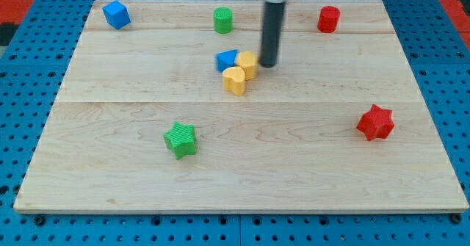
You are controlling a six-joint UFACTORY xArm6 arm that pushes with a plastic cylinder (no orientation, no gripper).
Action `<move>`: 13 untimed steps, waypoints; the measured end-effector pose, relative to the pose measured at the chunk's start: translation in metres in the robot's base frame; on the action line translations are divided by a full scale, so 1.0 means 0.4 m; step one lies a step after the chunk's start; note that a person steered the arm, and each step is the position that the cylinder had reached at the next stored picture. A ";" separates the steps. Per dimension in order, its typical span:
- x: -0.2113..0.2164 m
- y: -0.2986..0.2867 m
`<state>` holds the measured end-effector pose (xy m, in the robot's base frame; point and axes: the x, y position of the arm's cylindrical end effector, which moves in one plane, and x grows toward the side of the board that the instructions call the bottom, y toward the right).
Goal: Push the triangle slightly into the hexagon
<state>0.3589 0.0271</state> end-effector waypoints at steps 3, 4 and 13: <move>0.033 -0.242; 0.020 -0.191; -0.053 -0.226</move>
<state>0.3376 -0.0631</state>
